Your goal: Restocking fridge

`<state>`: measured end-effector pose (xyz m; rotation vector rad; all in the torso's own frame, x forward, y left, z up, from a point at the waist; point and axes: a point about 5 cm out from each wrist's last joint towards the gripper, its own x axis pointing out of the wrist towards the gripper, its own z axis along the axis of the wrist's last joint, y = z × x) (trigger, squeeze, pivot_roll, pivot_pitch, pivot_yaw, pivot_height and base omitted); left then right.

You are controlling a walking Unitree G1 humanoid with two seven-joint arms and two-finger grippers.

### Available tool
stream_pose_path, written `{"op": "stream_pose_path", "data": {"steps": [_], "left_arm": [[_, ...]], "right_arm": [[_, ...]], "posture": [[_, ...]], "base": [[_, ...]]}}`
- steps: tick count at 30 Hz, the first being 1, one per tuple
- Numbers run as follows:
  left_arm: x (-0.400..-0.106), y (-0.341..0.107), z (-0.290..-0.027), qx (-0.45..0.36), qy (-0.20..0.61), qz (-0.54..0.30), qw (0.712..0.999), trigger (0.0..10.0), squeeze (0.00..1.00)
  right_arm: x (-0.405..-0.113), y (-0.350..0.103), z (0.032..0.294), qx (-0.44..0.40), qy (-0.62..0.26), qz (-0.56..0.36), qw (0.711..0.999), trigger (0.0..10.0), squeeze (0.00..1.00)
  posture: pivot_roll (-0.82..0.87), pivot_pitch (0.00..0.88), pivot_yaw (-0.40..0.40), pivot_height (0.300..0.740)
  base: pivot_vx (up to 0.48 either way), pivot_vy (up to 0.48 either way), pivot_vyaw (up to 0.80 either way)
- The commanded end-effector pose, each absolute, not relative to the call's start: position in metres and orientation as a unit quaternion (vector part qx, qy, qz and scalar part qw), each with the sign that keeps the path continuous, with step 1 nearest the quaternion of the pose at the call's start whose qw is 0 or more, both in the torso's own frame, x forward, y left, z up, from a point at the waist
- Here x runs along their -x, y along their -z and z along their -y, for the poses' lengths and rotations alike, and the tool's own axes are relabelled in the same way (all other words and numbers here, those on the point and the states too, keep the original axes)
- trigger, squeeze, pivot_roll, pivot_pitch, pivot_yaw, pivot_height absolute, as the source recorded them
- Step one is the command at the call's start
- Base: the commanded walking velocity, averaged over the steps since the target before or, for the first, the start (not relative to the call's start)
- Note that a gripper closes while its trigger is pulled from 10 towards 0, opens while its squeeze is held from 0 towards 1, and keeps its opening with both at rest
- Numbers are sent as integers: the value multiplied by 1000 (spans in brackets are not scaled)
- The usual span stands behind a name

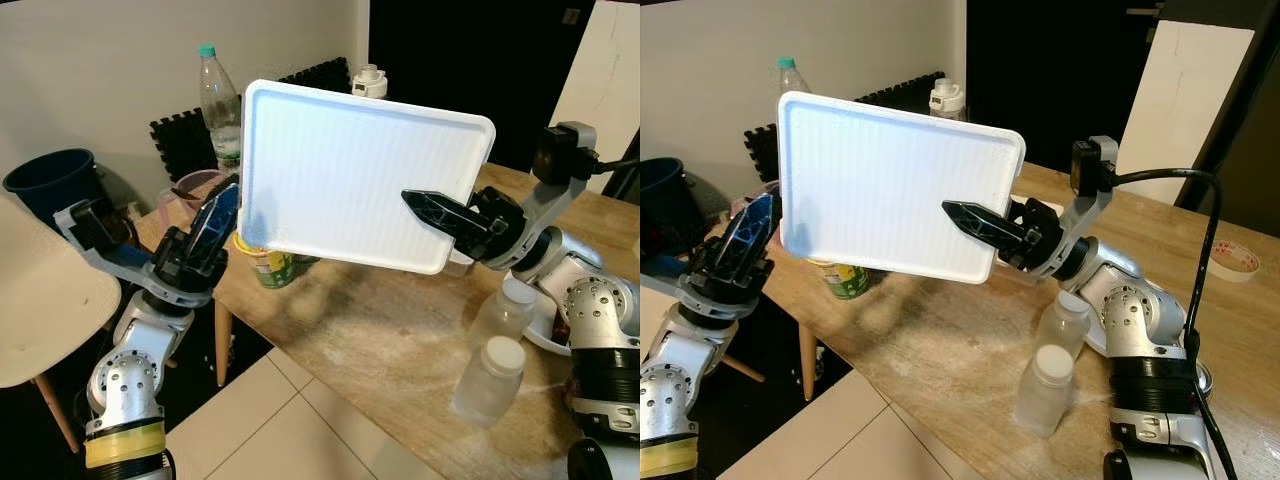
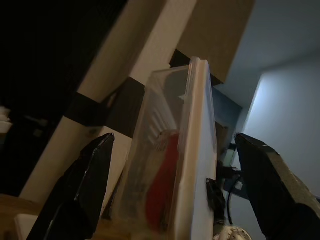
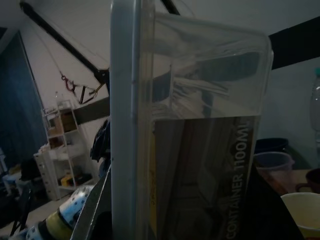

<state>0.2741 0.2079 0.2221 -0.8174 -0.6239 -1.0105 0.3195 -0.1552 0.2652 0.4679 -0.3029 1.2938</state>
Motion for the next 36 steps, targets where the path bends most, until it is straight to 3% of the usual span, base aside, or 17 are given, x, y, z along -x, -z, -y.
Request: {"op": "stream_pose_path", "data": {"steps": [1, 2, 4, 6, 7, 15, 16, 21, 22, 26, 27, 36], "left_arm": [[-274, -221, -225, 368, 432, 294, 769, 10000, 1000], [-274, -221, -225, 368, 432, 294, 769, 10000, 1000], [-281, -215, -248, 372, 362, 296, 802, 10000, 1000], [-283, -212, -261, 377, 328, 299, 813, 10000, 1000], [-284, -207, -274, 380, 290, 300, 825, 10000, 0], [-275, -170, -344, 398, 72, 285, 869, 10000, 0], [-270, -157, -357, 401, 18, 271, 875, 10000, 0], [-257, -130, -378, 415, -75, 244, 874, 10000, 0], [-252, -123, -381, 420, -94, 237, 871, 10000, 0], [-245, -110, -387, 427, -132, 224, 866, 10000, 0], [-232, -91, -394, 432, -186, 200, 859, 10000, 0], [-200, -33, -384, 443, -280, 91, 847, 10000, 0]], "right_arm": [[-320, -280, 160, -216, -586, 181, 759, 0, 0], [-320, -280, 160, -216, -586, 181, 759, 0, 0], [-323, -285, 163, -224, -570, 197, 766, 0, 0], [-325, -287, 165, -227, -560, 203, 770, 0, 0], [-327, -289, 165, -232, -552, 210, 773, 0, 0], [-330, -295, 157, -252, -545, 220, 769, 0, 0], [-333, -295, 155, -252, -538, 217, 774, 10000, 0], [-337, -298, 152, -253, -529, 224, 778, 10000, 0], [-335, -298, 152, -253, -533, 226, 775, 0, 0], [-334, -297, 151, -254, -533, 223, 776, 0, 0], [-337, -296, 148, -247, -528, 216, 783, 10000, 0], [-339, -293, 144, -263, -524, 217, 781, 10000, 0]], "posture": [[-13, 0, 53, 740], [-13, 0, 53, 740], [-13, 0, 53, 740], [-13, 0, 53, 740], [-13, 0, 53, 740], [-13, 0, 48, 740], [-13, 0, 48, 740], [-15, 0, 48, 740], [-13, 0, 46, 740], [-13, 0, 46, 740], [-13, 0, 45, 740], [-13, 0, 45, 740]], "base": [[0, 0, 0], [0, 0, 0], [0, 0, 0], [0, 0, 0], [0, 0, 0], [0, 0, 0], [0, 0, 0], [0, 0, 0], [0, 0, 0], [0, 0, 0], [0, 0, 0], [-27, 0, 0]]}}
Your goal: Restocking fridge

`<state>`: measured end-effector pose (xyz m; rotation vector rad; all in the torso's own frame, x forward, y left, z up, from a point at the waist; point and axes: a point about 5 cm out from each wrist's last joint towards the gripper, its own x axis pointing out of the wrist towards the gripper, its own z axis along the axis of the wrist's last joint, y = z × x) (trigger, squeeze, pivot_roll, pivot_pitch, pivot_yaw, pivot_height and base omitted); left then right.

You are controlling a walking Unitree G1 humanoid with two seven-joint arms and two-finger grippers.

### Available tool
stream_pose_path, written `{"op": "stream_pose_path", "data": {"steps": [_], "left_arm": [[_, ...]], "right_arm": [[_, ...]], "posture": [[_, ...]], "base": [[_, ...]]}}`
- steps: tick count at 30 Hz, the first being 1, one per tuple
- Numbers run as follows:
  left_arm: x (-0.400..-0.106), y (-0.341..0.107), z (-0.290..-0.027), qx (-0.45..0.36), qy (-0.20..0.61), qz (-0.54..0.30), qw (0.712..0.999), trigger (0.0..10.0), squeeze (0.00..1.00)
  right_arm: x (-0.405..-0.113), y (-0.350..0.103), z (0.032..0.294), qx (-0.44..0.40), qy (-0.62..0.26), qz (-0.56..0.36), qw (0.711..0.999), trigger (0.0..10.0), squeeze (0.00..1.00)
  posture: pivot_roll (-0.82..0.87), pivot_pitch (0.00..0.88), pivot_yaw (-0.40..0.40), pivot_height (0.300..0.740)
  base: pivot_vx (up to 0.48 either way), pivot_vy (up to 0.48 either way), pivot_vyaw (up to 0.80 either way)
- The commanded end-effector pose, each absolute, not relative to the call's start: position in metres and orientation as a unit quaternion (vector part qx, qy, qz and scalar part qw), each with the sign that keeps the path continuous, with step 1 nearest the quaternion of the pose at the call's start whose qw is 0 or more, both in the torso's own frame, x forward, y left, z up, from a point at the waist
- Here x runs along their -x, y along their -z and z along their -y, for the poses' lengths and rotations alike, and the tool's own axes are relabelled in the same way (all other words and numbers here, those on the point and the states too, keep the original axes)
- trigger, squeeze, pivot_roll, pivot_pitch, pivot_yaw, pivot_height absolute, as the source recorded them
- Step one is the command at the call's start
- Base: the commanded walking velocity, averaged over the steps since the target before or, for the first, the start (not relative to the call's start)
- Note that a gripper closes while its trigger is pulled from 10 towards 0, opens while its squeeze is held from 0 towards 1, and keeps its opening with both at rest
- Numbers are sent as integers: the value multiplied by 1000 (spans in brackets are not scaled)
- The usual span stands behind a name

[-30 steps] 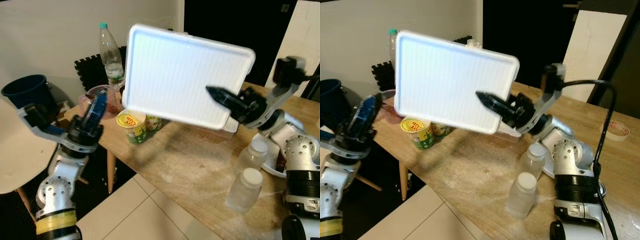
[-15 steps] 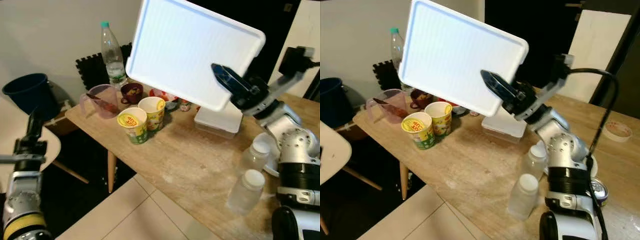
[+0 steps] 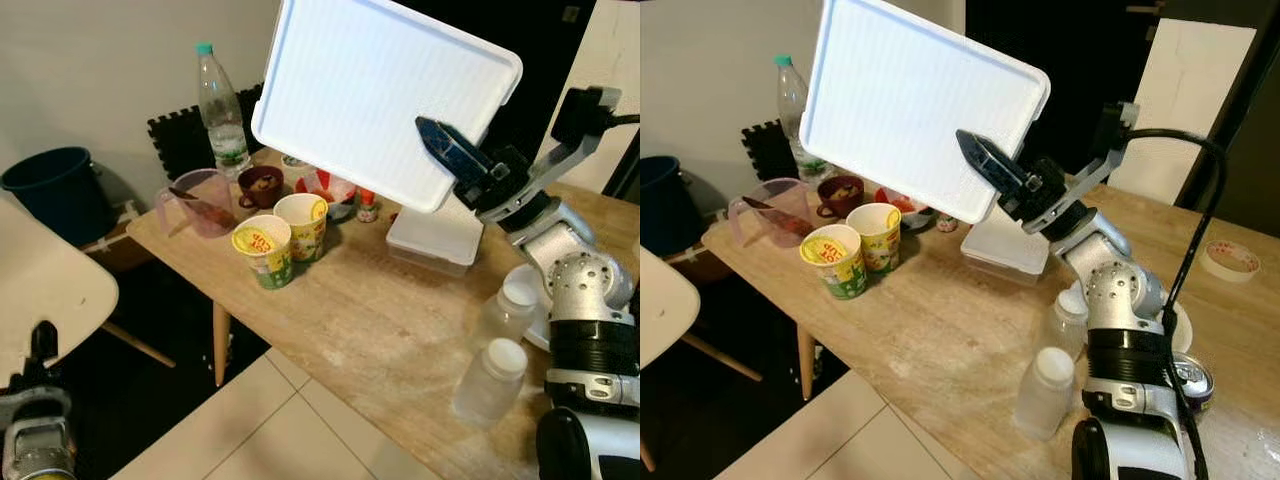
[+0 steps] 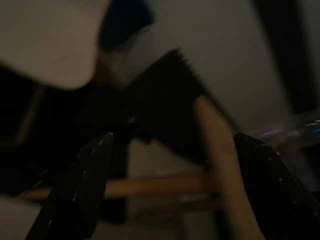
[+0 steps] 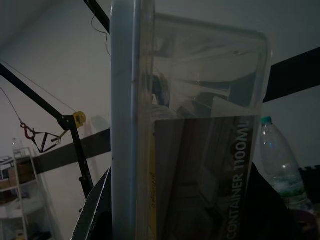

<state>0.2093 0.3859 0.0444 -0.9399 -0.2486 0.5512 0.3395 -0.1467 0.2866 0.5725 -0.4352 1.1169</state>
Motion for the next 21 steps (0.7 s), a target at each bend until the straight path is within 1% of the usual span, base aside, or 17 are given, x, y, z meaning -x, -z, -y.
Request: {"op": "stream_pose_path", "data": {"steps": [1, 6, 8, 11, 18, 19, 21], "left_arm": [[-200, -33, -384, 443, -280, 91, 847, 10000, 0], [-189, 0, -359, 452, -299, 18, 841, 10000, 0], [-188, 5, -354, 453, -300, 7, 839, 10000, 0], [-185, 23, -332, 460, -295, -40, 836, 10000, 0], [-186, 34, -312, 460, -279, -78, 839, 10000, 0], [-186, 38, -306, 462, -275, -90, 838, 10000, 0], [-186, 40, -301, 463, -271, -99, 838, 10000, 0]], "right_arm": [[-339, -293, 144, -263, -524, 217, 781, 10000, 0], [-338, -290, 142, -263, -528, 212, 779, 10000, 0], [-338, -289, 142, -264, -528, 211, 779, 10000, 0], [-338, -287, 142, -266, -530, 208, 778, 10000, 0], [-337, -285, 141, -263, -537, 202, 776, 10000, 0], [-336, -283, 138, -259, -543, 193, 775, 10000, 0], [-335, -281, 135, -255, -550, 186, 773, 10000, 0]], "posture": [[-13, 0, 45, 740], [-10, 0, 37, 740], [-10, 0, 37, 740], [-10, 0, 37, 740], [-10, 0, 37, 740], [-10, 0, 37, 740], [-22, 0, 31, 740]], "base": [[-240, 0, 0], [-292, 0, 0], [-319, 0, 0], [-330, 0, 0], [-342, 0, 0], [-352, 0, 0], [-354, 0, 0]]}}
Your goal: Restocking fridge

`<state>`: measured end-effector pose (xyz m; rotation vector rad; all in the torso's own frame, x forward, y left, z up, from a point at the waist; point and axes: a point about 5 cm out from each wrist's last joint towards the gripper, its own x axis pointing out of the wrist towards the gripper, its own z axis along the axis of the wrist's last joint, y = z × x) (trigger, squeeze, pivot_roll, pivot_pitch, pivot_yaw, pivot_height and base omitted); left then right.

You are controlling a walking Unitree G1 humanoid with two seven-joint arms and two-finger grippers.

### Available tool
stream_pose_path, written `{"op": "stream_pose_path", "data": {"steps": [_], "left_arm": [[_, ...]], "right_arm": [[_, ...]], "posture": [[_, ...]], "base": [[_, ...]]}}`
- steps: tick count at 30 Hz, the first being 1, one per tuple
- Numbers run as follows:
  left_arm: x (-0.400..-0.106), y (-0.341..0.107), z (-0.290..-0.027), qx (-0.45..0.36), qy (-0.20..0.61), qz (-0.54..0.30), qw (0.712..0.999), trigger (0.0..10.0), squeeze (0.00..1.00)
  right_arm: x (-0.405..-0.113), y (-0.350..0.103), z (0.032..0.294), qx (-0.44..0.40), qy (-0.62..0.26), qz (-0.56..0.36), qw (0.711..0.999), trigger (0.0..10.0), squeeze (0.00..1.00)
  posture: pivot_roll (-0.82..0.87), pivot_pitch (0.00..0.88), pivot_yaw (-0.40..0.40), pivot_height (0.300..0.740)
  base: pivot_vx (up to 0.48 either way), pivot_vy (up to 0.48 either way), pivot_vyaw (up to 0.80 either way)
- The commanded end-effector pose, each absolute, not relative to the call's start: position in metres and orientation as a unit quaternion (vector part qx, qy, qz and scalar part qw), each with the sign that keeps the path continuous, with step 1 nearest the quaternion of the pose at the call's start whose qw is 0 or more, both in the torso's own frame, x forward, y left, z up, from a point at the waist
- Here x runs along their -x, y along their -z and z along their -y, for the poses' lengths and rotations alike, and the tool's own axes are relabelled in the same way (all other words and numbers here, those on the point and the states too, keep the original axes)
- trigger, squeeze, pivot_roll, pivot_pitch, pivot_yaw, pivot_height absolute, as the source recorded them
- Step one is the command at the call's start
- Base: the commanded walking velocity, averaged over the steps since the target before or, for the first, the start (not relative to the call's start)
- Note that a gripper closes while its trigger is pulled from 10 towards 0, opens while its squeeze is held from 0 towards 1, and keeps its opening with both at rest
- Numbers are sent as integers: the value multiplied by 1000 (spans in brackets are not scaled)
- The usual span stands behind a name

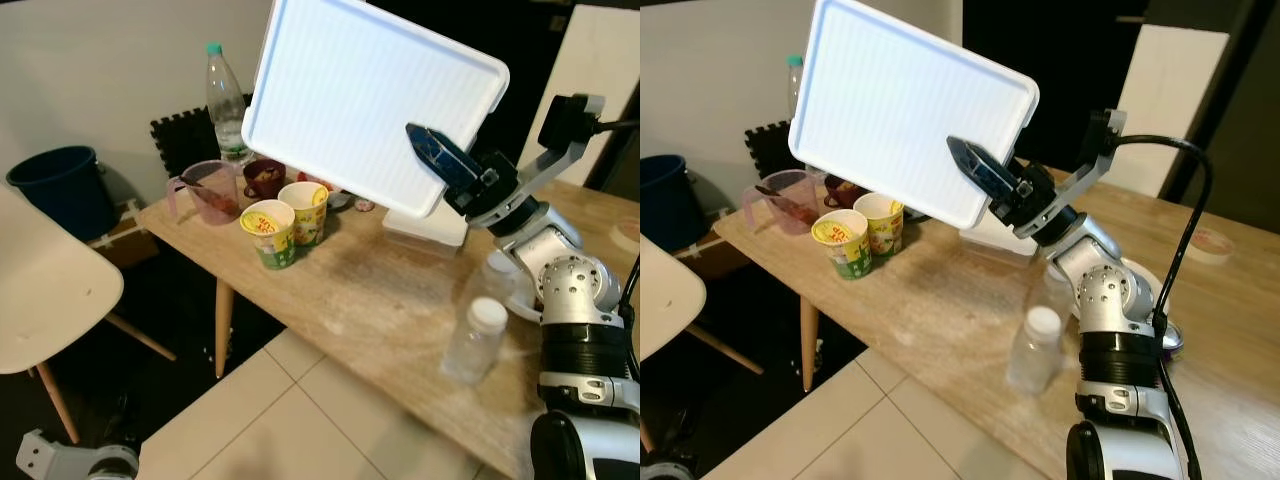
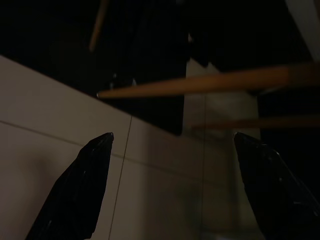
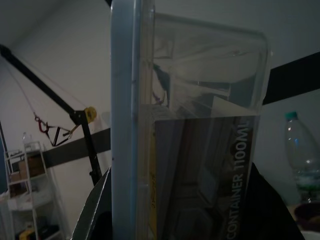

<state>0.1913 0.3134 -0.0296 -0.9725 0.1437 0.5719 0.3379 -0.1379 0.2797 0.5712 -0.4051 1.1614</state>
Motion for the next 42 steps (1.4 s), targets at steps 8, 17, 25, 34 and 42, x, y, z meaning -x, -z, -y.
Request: {"op": "stream_pose_path", "data": {"steps": [8, 17, 25, 34, 42], "left_arm": [[-186, 44, -295, 462, -267, -110, 838, 10000, 0], [-185, 46, -289, 461, -261, -120, 840, 10000, 0], [-185, 47, -286, 460, -255, -125, 841, 10000, 0], [-181, 53, -279, 455, -248, -148, 842, 10000, 0], [-174, 58, -276, 449, -249, -168, 841, 10000, 0]], "right_arm": [[-334, -272, 122, -242, -566, 160, 772, 10000, 0], [-330, -230, 85, -226, -588, 67, 774, 10000, 0], [-323, -180, 61, -166, -580, -38, 797, 10000, 0], [-309, -47, 75, -50, -413, -261, 871, 10000, 0], [-272, 20, 128, 4, -264, -382, 886, 10000, 0]], "posture": [[-25, 0, 27, 740], [-24, 0, 26, 740], [-24, 0, 22, 740], [-31, 0, 22, 740], [-31, 0, 26, 740]], "base": [[-356, 0, 0], [-358, 0, 0], [-354, 0, 0], [-355, 0, 0], [-355, 0, 0]]}}
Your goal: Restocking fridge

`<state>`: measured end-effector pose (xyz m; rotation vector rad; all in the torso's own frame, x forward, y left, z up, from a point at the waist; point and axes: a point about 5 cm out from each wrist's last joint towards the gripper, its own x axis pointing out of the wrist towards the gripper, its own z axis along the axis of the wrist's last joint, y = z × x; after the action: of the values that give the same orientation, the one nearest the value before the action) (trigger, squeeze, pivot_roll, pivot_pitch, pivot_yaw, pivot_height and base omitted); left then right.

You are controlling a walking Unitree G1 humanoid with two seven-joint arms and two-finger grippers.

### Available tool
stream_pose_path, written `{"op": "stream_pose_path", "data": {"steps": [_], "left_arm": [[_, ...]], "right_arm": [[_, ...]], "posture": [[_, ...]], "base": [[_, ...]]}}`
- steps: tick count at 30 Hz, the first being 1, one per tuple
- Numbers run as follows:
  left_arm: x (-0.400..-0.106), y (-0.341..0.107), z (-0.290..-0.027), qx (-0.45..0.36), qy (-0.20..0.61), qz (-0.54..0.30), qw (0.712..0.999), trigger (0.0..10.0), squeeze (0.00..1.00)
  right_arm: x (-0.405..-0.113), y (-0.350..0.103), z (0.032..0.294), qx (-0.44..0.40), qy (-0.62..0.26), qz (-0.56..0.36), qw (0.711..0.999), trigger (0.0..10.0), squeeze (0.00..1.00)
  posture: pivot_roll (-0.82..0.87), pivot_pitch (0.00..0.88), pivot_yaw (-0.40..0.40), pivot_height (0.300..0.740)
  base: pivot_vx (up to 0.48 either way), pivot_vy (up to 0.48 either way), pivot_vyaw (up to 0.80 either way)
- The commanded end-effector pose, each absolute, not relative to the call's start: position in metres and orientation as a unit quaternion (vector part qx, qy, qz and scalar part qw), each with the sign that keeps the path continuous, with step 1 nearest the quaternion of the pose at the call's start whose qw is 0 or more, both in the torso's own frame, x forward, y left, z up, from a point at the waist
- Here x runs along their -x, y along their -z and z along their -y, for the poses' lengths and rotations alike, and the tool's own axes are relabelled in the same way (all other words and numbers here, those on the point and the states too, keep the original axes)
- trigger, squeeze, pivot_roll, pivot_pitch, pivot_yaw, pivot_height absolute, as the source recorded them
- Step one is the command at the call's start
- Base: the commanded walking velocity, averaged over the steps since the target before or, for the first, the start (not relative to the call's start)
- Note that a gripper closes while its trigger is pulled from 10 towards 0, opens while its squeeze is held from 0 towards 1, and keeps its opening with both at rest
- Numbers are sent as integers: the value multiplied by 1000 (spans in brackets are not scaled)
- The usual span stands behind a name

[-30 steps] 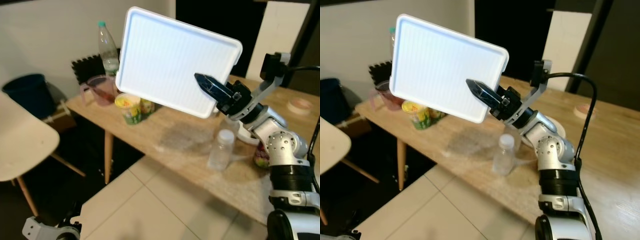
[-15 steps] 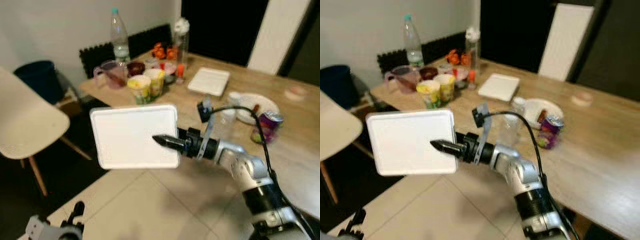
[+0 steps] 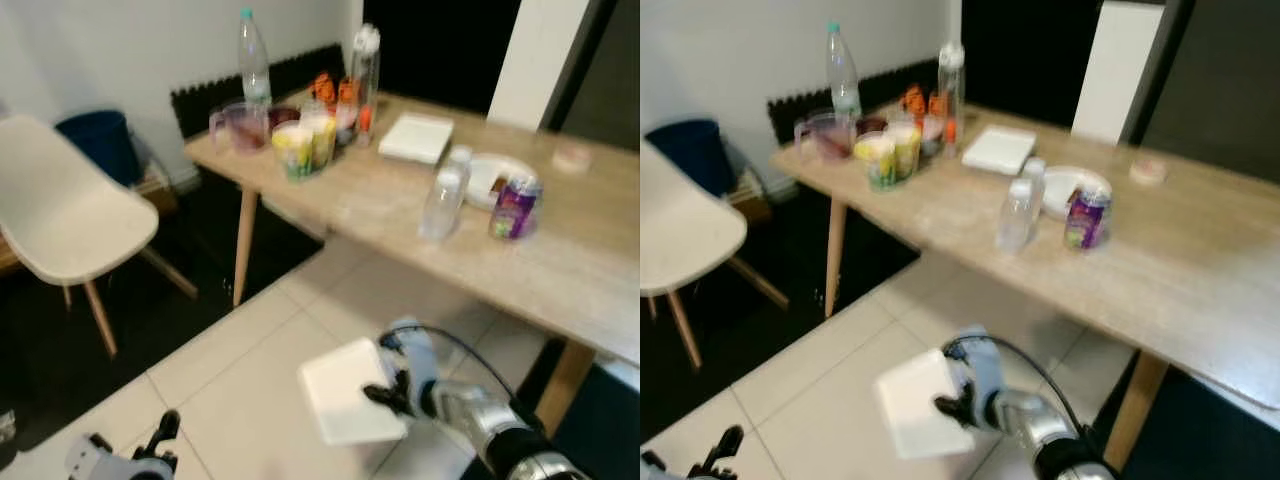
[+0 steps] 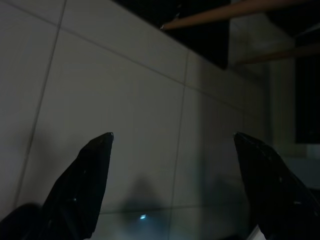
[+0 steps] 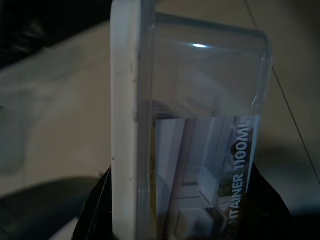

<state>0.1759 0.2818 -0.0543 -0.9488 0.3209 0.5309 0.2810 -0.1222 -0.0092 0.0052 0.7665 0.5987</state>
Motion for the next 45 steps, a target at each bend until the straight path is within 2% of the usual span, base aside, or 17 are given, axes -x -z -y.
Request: {"op": "stream_pose_path", "data": {"steps": [1, 3, 5, 6, 7, 9, 11, 15, 20, 32, 45], "left_arm": [[-172, 59, -275, 448, -248, -173, 842, 10000, 0], [-170, 61, -275, 445, -248, -180, 841, 10000, 0], [-169, 61, -274, 445, -249, -182, 841, 10000, 0], [-167, 63, -272, 442, -247, -189, 841, 10000, 0], [-167, 63, -272, 442, -247, -189, 841, 10000, 0], [-166, 64, -271, 441, -245, -195, 841, 10000, 0], [-164, 66, -269, 439, -245, -202, 841, 10000, 0], [-162, 67, -268, 437, -244, -208, 840, 10000, 0], [-154, 73, -262, 432, -244, -234, 836, 10000, 0], [-139, 86, -247, 434, -265, -280, 814, 10000, 0], [-137, 90, -240, 415, -274, -309, 811, 10000, 0]], "right_arm": [[-260, 33, 141, 27, -236, -405, 883, 10000, 0], [-238, 51, 161, 34, -181, -442, 878, 10000, 0], [-232, 56, 167, 25, -162, -453, 876, 10000, 0], [-209, 69, 185, 10, -101, -481, 871, 10000, 0], [-209, 69, 185, 10, -101, -481, 871, 10000, 0], [-189, 79, 199, 13, -64, -506, 860, 10000, 0], [-175, 84, 207, 12, -44, -521, 852, 10000, 0], [-167, 88, 211, 2, -27, -528, 849, 10000, 0], [-135, 97, 229, -4, 35, -563, 826, 10000, 0], [-148, 92, 234, 13, 52, -552, 832, 10000, 0], [-161, 87, 235, 32, 48, -546, 836, 10000, 0]], "posture": [[-31, 0, 26, 740], [-31, 0, 26, 740], [-31, 0, 26, 740], [-31, 0, 27, 740], [-31, 0, 27, 740], [-31, 0, 27, 740], [-38, 0, 34, 740], [-42, 0, 36, 740], [-44, 0, 40, 740], [-37, 0, 25, 740], [-36, 0, 16, 740]], "base": [[-356, 0, 0], [-356, 0, 0], [-356, 0, 0], [-356, 0, 0], [-356, 0, 0], [-356, 0, 0], [-354, 0, 0], [-354, 0, 0], [-355, 0, 0], [-253, 0, 0], [0, 0, -657]]}}
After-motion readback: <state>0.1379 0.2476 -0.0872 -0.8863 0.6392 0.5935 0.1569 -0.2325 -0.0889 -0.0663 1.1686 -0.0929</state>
